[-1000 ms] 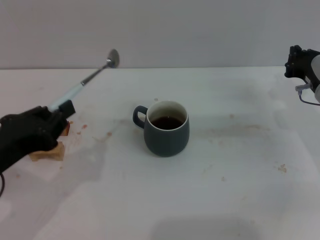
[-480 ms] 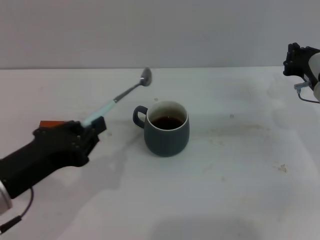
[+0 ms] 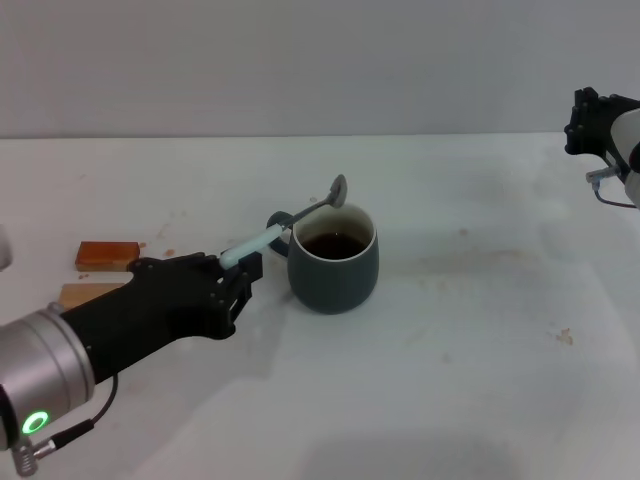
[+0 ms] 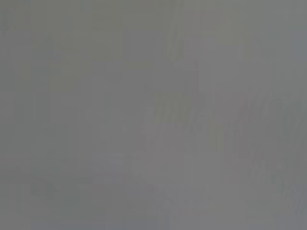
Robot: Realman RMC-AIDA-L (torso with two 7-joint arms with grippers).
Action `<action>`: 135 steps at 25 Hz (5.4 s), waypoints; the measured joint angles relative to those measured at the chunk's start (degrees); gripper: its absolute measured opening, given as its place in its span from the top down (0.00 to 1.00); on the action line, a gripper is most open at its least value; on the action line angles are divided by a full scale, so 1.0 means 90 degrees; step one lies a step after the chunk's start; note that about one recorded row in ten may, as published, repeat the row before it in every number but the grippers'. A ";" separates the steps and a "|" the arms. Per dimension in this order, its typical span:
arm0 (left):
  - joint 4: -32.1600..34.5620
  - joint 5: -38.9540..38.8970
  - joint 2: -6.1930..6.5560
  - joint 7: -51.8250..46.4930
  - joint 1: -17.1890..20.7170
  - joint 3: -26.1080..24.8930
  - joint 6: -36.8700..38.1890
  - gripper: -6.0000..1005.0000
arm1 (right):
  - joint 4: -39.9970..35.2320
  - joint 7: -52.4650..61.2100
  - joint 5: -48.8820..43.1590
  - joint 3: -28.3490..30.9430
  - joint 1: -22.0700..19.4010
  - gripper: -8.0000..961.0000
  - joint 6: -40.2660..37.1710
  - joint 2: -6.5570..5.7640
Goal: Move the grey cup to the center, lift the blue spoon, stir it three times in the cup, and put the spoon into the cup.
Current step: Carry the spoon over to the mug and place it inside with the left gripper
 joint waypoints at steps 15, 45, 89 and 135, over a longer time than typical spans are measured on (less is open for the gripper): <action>-0.0100 -0.0484 -0.0005 -0.0003 -0.0748 -0.0142 -0.1310 0.89 | 0.0144 0.0043 0.0007 0.1052 -0.0439 0.96 -0.0247 -0.0010; 0.0849 -0.4823 -0.3417 0.8121 -0.1377 -0.5686 -0.8002 0.94 | 0.0308 0.0026 -0.0018 0.1118 -0.0782 0.96 -0.0415 0.0039; 0.1854 -0.4854 -0.3401 0.8846 -0.2211 -0.5182 -0.6951 0.60 | 0.0253 0.0011 -0.0017 0.1109 -0.0798 0.96 -0.0381 0.0073; 0.2770 -0.4969 -0.3404 0.8984 -0.2402 -0.5054 -0.6447 0.67 | 0.0268 0.0009 -0.0035 0.1060 -0.0905 0.96 -0.0407 0.0103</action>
